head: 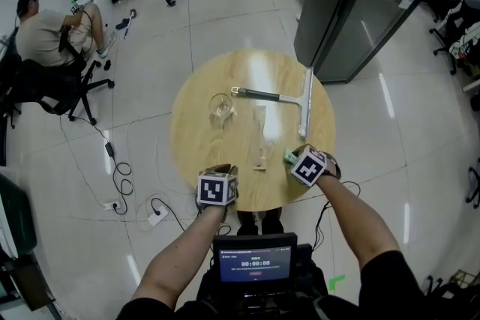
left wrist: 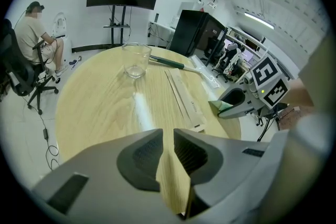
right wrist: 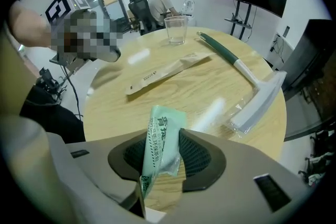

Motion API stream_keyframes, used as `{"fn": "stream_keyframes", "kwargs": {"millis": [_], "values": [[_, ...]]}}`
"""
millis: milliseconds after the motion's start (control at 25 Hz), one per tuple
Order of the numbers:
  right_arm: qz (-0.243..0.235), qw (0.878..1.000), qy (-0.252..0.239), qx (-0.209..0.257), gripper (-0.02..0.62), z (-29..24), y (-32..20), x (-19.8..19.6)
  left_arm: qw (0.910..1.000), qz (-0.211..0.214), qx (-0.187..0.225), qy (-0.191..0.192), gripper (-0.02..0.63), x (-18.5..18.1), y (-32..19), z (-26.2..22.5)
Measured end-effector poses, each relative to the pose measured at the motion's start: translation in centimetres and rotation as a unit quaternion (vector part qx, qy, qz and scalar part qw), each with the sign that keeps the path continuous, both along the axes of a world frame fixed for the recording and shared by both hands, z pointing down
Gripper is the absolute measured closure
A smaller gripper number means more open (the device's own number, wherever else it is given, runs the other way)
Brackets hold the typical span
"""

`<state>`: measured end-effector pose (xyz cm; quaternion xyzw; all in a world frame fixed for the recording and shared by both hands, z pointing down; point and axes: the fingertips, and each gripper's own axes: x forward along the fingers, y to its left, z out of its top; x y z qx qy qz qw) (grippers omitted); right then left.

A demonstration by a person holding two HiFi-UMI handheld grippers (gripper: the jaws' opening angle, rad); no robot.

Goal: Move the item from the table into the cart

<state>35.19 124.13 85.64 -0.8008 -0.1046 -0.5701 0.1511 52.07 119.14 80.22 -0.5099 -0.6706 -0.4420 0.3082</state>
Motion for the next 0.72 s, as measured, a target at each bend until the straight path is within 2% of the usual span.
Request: {"fn": "stream_keyframes", "kwargs": {"millis": [280,560,720], "values": [[0.021,1.000,0.017,0.011,0.557,-0.3,-0.3,1.2,0.9999,-0.008,0.002,-0.006,0.532,0.3,-0.5,0.4],[0.054,0.998,0.015,0.004,0.563,-0.1,-0.4,0.4,0.9998,-0.006,0.001,-0.017,0.545,-0.3,-1.2,0.5],[0.082,0.995,0.055,0.018,0.563,-1.7,-0.8,1.5,0.9999,-0.007,-0.009,-0.010,0.546,0.2,-1.6,-0.5]]}}
